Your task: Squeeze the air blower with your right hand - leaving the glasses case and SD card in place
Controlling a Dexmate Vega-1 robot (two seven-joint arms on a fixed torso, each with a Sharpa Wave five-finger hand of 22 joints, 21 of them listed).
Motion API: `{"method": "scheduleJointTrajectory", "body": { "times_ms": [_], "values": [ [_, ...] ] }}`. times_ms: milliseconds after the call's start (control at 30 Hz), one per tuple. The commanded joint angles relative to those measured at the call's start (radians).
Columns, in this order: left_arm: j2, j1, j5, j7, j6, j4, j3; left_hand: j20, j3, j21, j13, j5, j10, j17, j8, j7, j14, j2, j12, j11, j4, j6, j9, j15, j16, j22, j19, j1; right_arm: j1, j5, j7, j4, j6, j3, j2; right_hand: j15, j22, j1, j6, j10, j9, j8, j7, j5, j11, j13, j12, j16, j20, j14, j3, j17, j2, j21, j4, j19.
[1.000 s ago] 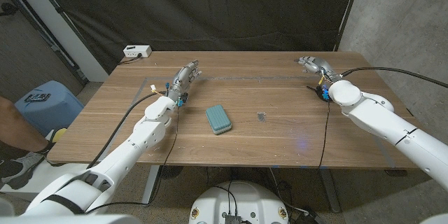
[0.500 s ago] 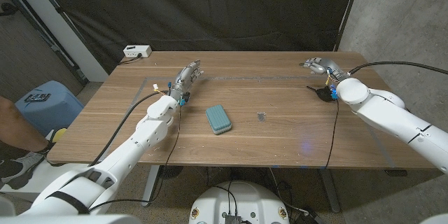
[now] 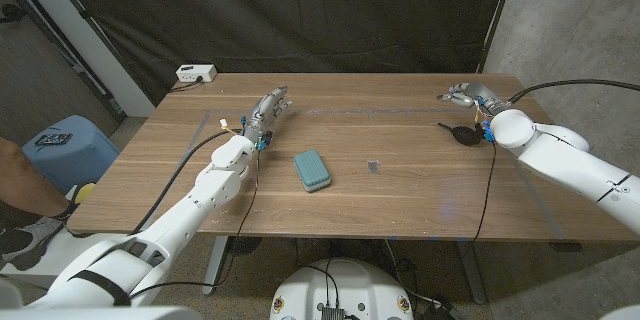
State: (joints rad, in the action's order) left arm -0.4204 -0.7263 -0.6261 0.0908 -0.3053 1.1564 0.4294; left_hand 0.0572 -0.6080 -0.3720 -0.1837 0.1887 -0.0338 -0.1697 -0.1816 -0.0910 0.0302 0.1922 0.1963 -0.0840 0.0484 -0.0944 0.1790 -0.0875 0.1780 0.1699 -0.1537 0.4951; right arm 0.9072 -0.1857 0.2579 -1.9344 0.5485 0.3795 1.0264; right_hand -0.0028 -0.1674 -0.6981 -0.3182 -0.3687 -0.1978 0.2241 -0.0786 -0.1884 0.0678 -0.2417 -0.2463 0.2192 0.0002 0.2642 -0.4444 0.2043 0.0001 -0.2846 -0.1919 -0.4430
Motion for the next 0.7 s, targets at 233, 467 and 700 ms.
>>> {"method": "scheduleJointTrajectory", "body": {
  "times_ms": [233, 467, 700],
  "values": [
    [-0.016, -0.026, 0.0, -0.024, 0.014, 0.042, -0.006, 0.0, -0.004, 0.007, -0.004, 0.005, -0.004, -0.003, -0.005, -0.001, 0.004, -0.003, 0.007, -0.005, 0.004, -0.005, 0.003, -0.008, 0.007, 0.003, -0.01, 0.011, -0.039, 0.103, -0.048, -0.048, 0.145, 0.064, 0.066, -0.004, -0.004, -0.041, -0.023, -0.021, -0.003, 0.01, -0.004, 0.007, -0.006, -0.018, -0.021, 0.005, 0.004, 0.022, 0.004, 0.0, -0.025, 0.006, 0.007, -0.027],
    [-0.019, -0.032, -0.003, -0.027, 0.017, 0.049, -0.008, 0.0, -0.003, 0.009, -0.004, 0.005, -0.002, -0.003, -0.005, -0.001, 0.004, -0.003, 0.007, -0.004, 0.004, -0.007, 0.003, -0.008, 0.007, 0.003, -0.01, 0.011, -0.058, 0.143, -0.068, -0.059, 0.196, 0.092, 0.078, -0.019, -0.005, -0.05, -0.051, -0.056, -0.005, 0.014, 0.01, 0.009, -0.018, -0.036, -0.047, 0.012, 0.0, 0.045, 0.018, 0.004, -0.049, 0.01, 0.019, -0.05],
    [-0.024, -0.039, -0.003, -0.031, 0.016, 0.057, -0.011, 0.0, -0.002, 0.011, -0.004, 0.005, -0.004, -0.003, -0.005, -0.001, 0.005, -0.002, 0.007, -0.004, 0.005, -0.008, 0.003, -0.009, 0.007, 0.003, -0.011, 0.011, -0.089, 0.199, -0.114, -0.072, 0.257, 0.138, 0.103, -0.024, -0.005, -0.056, -0.069, -0.07, -0.005, 0.017, 0.016, 0.009, -0.026, -0.042, -0.056, 0.014, -0.002, 0.051, 0.023, 0.006, -0.053, 0.014, 0.022, -0.057]
  ]
}}
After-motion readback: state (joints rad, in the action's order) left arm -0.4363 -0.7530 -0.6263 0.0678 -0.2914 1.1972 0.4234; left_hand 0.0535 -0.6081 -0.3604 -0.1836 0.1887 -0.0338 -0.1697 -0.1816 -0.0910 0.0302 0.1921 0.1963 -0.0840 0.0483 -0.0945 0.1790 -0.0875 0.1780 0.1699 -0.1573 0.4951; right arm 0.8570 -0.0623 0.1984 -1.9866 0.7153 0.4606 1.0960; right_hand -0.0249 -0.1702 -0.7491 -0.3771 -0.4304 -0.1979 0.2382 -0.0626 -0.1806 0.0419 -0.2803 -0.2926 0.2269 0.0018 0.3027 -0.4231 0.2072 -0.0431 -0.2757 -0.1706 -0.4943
